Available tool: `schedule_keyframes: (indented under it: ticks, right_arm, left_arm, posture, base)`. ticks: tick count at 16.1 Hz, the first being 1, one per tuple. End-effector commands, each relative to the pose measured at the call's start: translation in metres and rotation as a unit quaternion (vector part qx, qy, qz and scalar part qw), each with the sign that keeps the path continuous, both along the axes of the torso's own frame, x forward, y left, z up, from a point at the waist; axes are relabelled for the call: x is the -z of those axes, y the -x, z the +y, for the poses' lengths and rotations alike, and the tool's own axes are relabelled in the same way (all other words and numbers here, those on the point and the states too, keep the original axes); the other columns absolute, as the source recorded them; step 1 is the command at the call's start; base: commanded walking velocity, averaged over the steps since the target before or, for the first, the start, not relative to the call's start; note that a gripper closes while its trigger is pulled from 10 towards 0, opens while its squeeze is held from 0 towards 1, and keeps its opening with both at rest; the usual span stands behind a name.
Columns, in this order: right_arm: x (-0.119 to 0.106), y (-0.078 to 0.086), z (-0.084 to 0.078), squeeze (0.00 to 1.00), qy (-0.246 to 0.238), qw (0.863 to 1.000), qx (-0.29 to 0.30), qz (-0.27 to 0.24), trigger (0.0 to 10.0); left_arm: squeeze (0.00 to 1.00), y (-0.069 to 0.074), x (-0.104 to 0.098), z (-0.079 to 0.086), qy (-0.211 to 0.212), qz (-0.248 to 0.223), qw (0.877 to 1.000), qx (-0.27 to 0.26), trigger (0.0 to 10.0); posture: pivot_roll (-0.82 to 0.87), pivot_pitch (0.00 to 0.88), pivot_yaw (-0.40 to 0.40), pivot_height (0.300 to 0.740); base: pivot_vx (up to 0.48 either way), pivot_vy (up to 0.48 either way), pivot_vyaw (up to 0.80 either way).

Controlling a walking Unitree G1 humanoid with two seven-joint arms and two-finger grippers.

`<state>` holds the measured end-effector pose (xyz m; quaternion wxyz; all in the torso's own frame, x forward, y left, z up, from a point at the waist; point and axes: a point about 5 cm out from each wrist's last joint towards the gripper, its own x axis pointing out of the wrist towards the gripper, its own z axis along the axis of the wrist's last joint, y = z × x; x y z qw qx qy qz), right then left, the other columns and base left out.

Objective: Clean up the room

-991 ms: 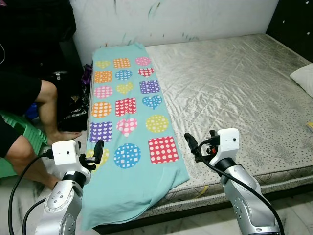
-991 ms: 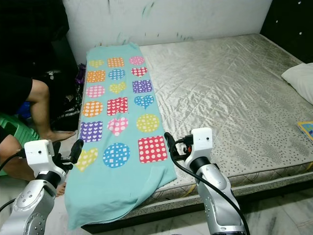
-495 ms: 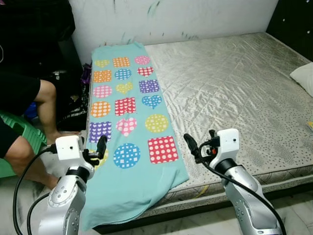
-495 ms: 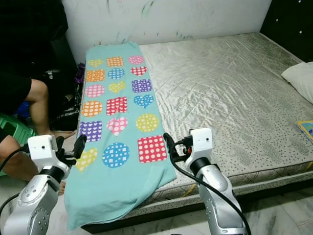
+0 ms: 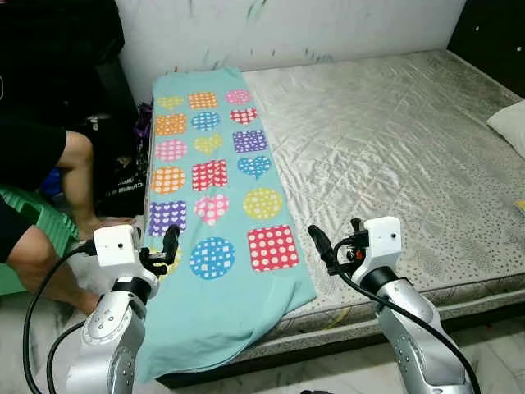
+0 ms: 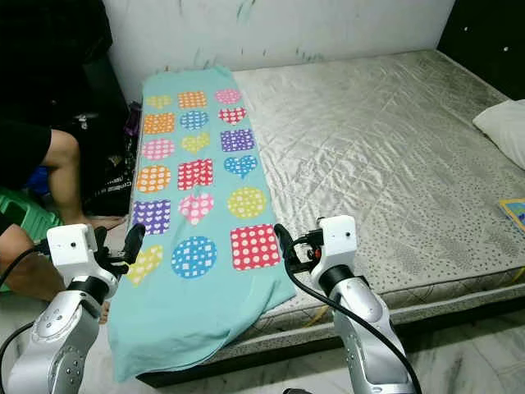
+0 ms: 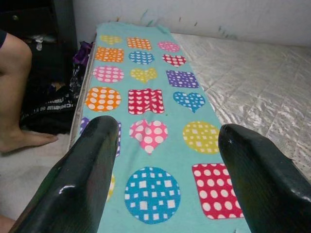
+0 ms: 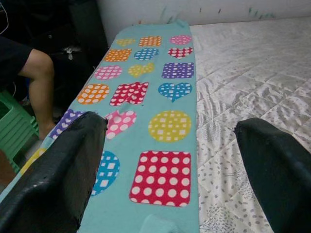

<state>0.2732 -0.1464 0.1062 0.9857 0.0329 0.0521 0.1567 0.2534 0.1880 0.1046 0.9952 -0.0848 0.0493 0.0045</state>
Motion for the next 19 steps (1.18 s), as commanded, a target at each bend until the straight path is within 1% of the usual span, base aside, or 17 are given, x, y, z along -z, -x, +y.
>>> schedule_keyframes:
  ticks: [1,3,6,7,9,12,15,19]
  right_arm:
    - [-0.006,0.001,0.004,0.00,0.000,1.000,-0.011,-0.011,10.0]
    - [-0.007,0.000,0.006,0.00,-0.001,1.000,-0.017,-0.012,10.0]
    - [-0.008,-0.001,0.008,0.00,0.000,1.000,-0.022,-0.014,10.0]
    - [-0.008,-0.002,0.008,0.00,0.001,1.000,-0.025,-0.015,10.0]
    - [-0.008,-0.001,0.008,0.00,0.001,1.000,-0.026,-0.014,10.0]
    - [-0.006,0.002,0.011,0.00,0.004,0.999,-0.029,-0.012,10.0]
    - [-0.006,-0.001,0.009,0.00,0.007,0.999,-0.028,-0.013,10.0]
    - [-0.007,-0.003,0.008,0.00,0.012,0.999,-0.029,-0.017,10.0]
  left_arm:
    - [0.00,0.000,0.001,0.000,-0.001,0.006,1.000,-0.001,10.0]
    - [0.00,-0.001,0.001,0.000,0.000,0.006,1.000,-0.003,10.0]
    - [0.00,-0.003,0.000,0.000,0.000,0.005,1.000,-0.005,10.0]
    - [0.00,-0.003,-0.001,0.001,-0.001,0.005,1.000,-0.007,10.0]
    - [0.00,-0.003,0.000,0.001,-0.001,0.005,1.000,-0.009,10.0]
    - [0.00,-0.002,-0.005,0.008,-0.006,-0.014,0.999,-0.049,10.0]
    - [0.00,-0.003,-0.007,0.010,-0.010,-0.016,0.998,-0.059,10.0]
    - [0.00,-0.001,-0.008,0.016,-0.024,-0.018,0.995,-0.092,10.0]
  posture:
    - [-0.10,0.102,0.037,0.709]
    - [-0.10,0.117,0.033,0.684]
    - [-0.10,0.118,0.033,0.659]
    - [-0.10,0.119,0.031,0.639]
    - [-0.10,0.116,0.030,0.620]
    - [-0.10,0.117,0.029,0.616]
    - [-0.10,0.117,0.030,0.616]
    - [-0.10,0.118,0.027,0.616]
  base:
    - [0.000,0.000,0.00]
    - [0.000,0.000,0.00]
    - [0.000,0.000,0.00]
    - [0.000,0.000,0.00]
    - [0.000,0.000,0.00]
    - [0.000,0.000,0.00]
    - [0.000,0.000,0.00]
    - [0.000,0.000,0.00]
